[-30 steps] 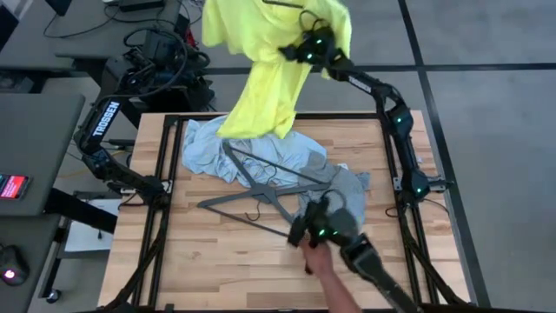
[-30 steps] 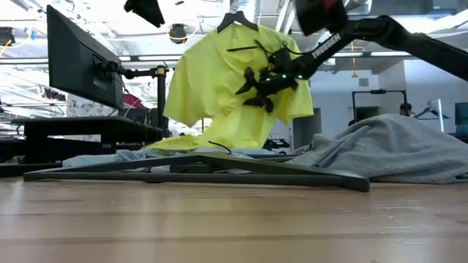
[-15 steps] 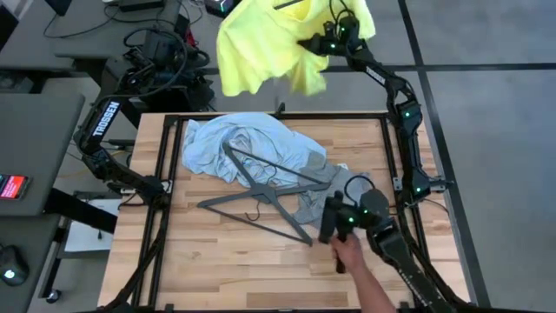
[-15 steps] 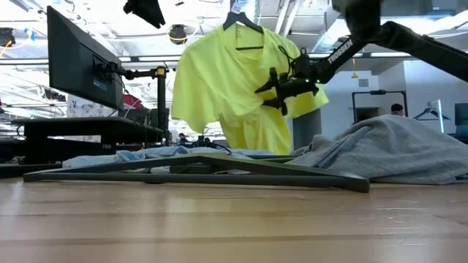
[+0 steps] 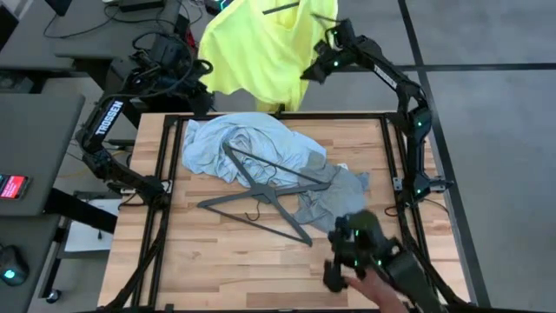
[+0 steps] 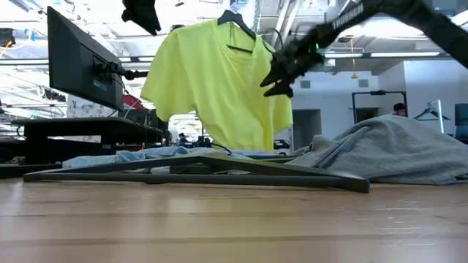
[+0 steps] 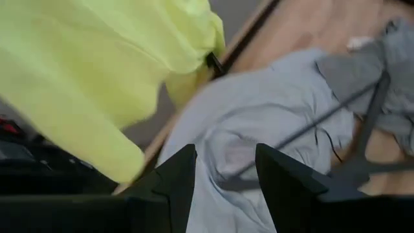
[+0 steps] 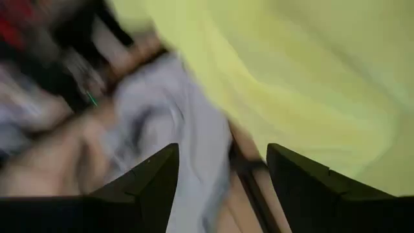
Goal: Hang clothes
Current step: Hang the blue polo shirt on the rack
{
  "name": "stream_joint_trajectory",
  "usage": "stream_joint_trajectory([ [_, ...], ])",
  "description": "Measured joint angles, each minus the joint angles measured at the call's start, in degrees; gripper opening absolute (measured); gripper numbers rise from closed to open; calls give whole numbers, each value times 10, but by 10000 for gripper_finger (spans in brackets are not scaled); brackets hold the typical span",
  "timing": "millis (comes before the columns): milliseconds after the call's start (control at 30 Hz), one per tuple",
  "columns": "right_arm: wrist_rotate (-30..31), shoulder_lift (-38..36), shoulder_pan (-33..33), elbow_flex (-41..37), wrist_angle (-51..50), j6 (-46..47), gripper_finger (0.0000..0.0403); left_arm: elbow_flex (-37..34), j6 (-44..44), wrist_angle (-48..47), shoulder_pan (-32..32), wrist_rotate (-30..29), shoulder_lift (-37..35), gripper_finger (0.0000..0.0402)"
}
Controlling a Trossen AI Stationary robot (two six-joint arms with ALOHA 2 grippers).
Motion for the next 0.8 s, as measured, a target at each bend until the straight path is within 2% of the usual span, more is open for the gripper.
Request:
stream_joint_trajectory([
  [167, 87, -71, 64, 1, -41, -34, 223, -70, 11, 12, 0, 49, 0, 144],
  [333, 178, -119, 121, 1, -123, -38, 223, -155, 10, 59, -5, 84, -25, 144],
  [467, 209, -151, 151, 1, -184, -18, 223, -228, -12, 129, -8, 86, -87, 144],
  [633, 214, -158, 187, 0, -218, 30, 223, -328, -55, 246, -13, 90, -171, 144],
  [800, 220, -159, 229, 0, -239, 72, 223, -412, -66, 287, -33, 97, -209, 144],
])
